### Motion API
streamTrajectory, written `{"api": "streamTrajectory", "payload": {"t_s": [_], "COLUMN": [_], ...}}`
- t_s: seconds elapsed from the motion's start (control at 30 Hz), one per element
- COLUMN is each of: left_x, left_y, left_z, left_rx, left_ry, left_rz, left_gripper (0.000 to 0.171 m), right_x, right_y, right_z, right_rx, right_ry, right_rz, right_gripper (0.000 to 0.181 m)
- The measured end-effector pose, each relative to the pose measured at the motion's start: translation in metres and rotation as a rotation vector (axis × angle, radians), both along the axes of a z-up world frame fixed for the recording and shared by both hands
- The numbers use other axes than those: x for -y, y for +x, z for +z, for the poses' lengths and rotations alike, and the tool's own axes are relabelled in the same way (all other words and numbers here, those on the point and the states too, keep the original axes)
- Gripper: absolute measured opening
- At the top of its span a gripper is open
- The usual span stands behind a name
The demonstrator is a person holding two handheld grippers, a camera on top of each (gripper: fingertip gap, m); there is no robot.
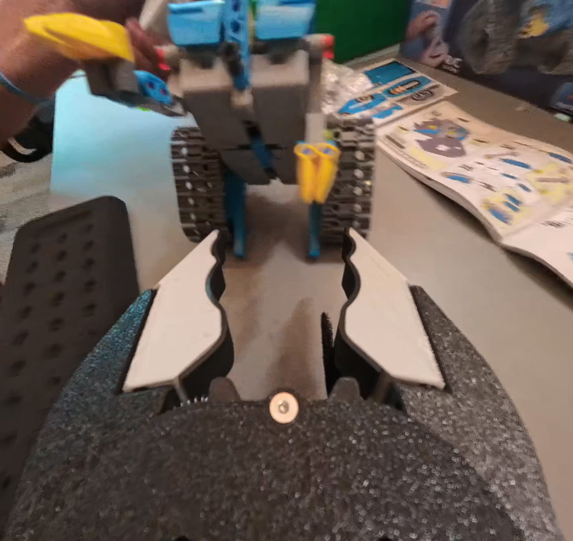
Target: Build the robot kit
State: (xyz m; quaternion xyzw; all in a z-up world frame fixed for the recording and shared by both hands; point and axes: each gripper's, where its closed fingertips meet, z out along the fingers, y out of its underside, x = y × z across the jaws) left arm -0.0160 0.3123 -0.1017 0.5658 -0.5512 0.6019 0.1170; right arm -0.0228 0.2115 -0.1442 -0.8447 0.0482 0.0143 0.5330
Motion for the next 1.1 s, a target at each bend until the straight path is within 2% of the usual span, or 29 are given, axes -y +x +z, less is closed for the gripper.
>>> {"api": "streamTrajectory", "payload": {"t_s": [0.07,0.17,0.2,0.37,0.47,0.63,0.73,0.9,1.1], "left_x": [0.006,0.021,0.024,0.020,0.012,-0.027,-0.059,-0.103,-0.131], "left_y": [0.000,-0.006,-0.007,-0.008,-0.014,-0.045,-0.076,-0.132,-0.180], "left_z": [-0.011,0.001,-0.001,-0.007,0.000,0.024,0.028,0.013,-0.001], "left_rx": [-0.040,-0.077,-0.090,-0.134,-0.112,-0.061,-0.061,-0.098,-0.139], "left_ry": [-0.023,-0.203,-0.210,-0.221,-0.216,-0.137,-0.123,-0.127,-0.157], "left_rz": [-0.006,-0.077,-0.082,-0.067,-0.031,0.084,0.182,0.316,0.314], "left_gripper": [0.104,0.103,0.105,0.092,0.091,0.090,0.090,0.090,0.089], "right_x": [-0.022,-0.040,-0.044,-0.053,-0.060,-0.096,-0.128,-0.173,-0.201], "right_y": [-0.012,-0.007,-0.008,-0.007,-0.011,-0.036,-0.063,-0.115,-0.168], "right_z": [0.006,0.021,0.024,0.028,0.034,0.056,0.061,0.045,0.031], "right_rx": [0.027,0.084,0.062,0.031,0.046,0.087,0.087,0.052,0.033], "right_ry": [0.048,0.126,0.145,0.162,0.158,0.176,0.167,0.101,0.054], "right_rz": [0.007,-0.052,-0.049,-0.037,-0.009,0.129,0.234,0.354,0.350], "right_gripper": [0.076,0.072,0.072,0.069,0.067,0.070,0.068,0.067,0.066]}}
